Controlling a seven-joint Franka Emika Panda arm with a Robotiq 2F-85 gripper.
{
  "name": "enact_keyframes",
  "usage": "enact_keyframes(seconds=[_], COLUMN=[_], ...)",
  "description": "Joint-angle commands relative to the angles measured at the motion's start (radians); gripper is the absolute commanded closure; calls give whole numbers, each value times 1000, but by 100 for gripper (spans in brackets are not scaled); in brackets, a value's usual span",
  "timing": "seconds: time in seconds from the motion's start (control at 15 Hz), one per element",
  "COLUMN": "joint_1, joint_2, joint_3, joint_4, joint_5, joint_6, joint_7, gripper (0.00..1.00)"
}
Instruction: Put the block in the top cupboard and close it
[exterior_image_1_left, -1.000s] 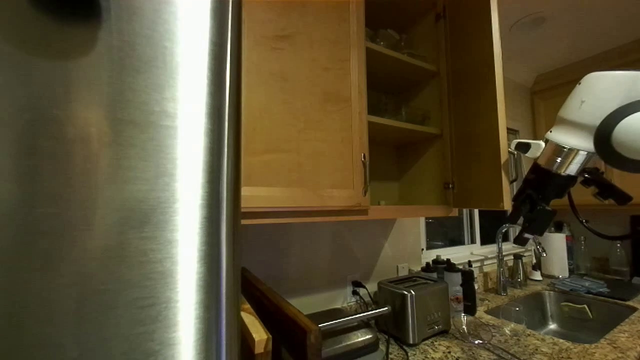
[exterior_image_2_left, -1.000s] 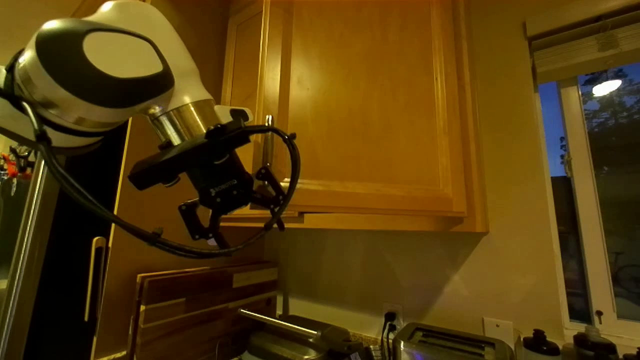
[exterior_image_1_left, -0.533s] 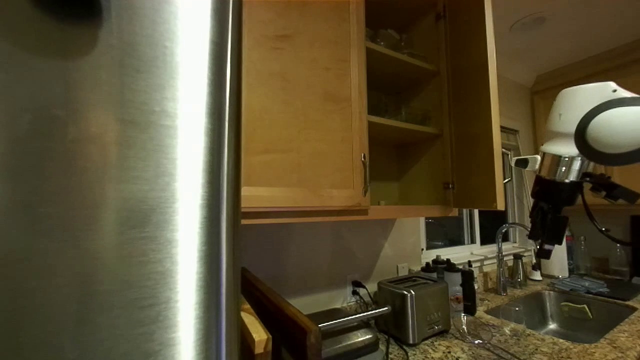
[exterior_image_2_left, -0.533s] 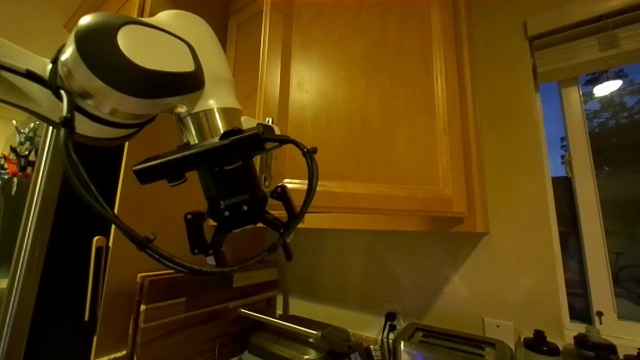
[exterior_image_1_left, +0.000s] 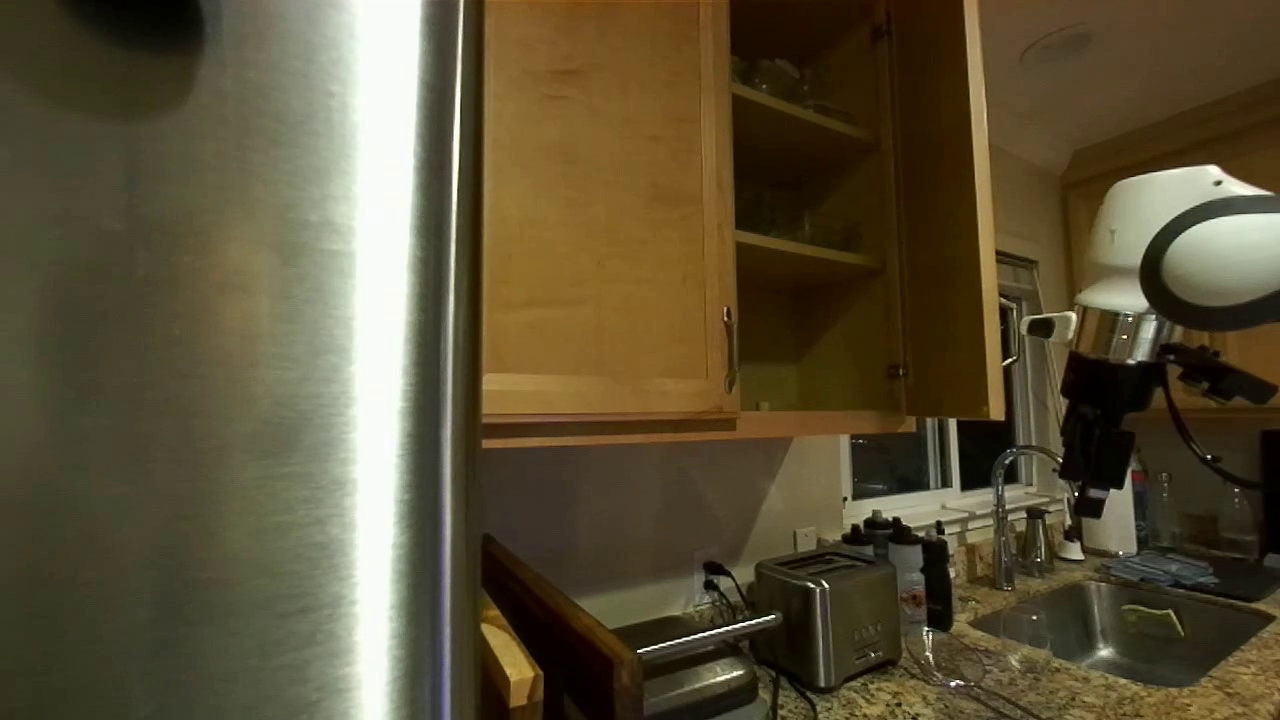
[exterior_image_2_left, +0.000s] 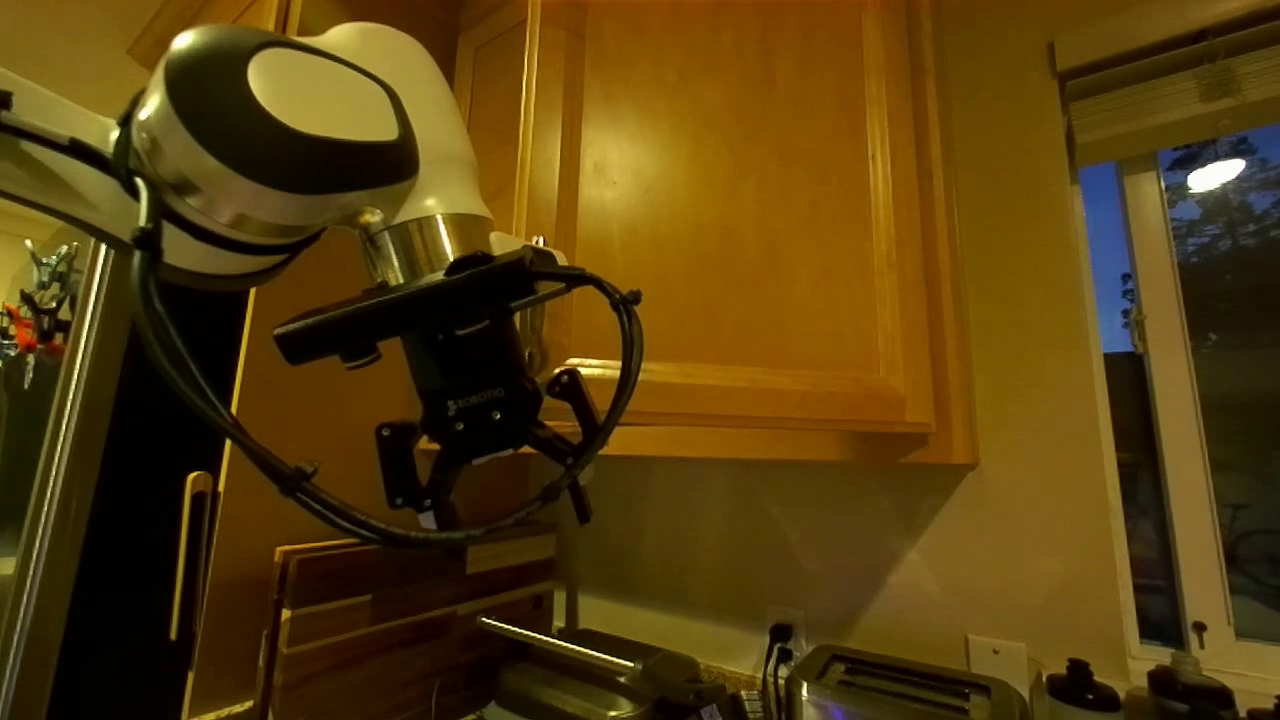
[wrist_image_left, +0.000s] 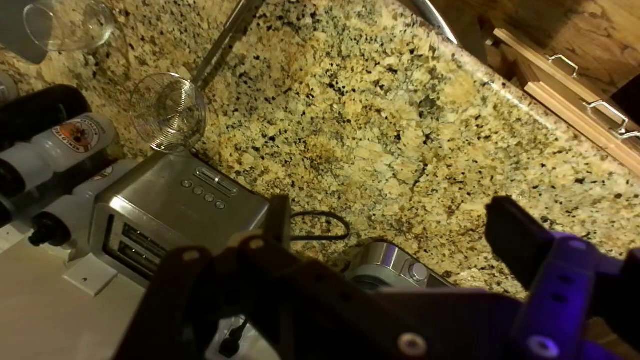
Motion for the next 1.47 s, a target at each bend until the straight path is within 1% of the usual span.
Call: enact_keyframes(seconds=[0.0, 0.13, 0.33, 0.67, 1.0, 1.2, 1.4], joint_1=[-3, 10, 42, 105, 159, 158, 144], joint_2=[13, 40, 76, 164, 260, 270, 238], joint_3=[-15, -35, -26, 36, 115, 139, 142], joint_4=[-1, 9, 34, 105, 190, 200, 164], joint_5=[14, 34, 54, 55, 52, 58, 77], joint_6=[20, 30, 68, 140, 158, 155, 164], joint_7=[-5, -9, -39, -90, -158, -182, -155], gripper=[0, 0, 0, 0, 0, 0, 0])
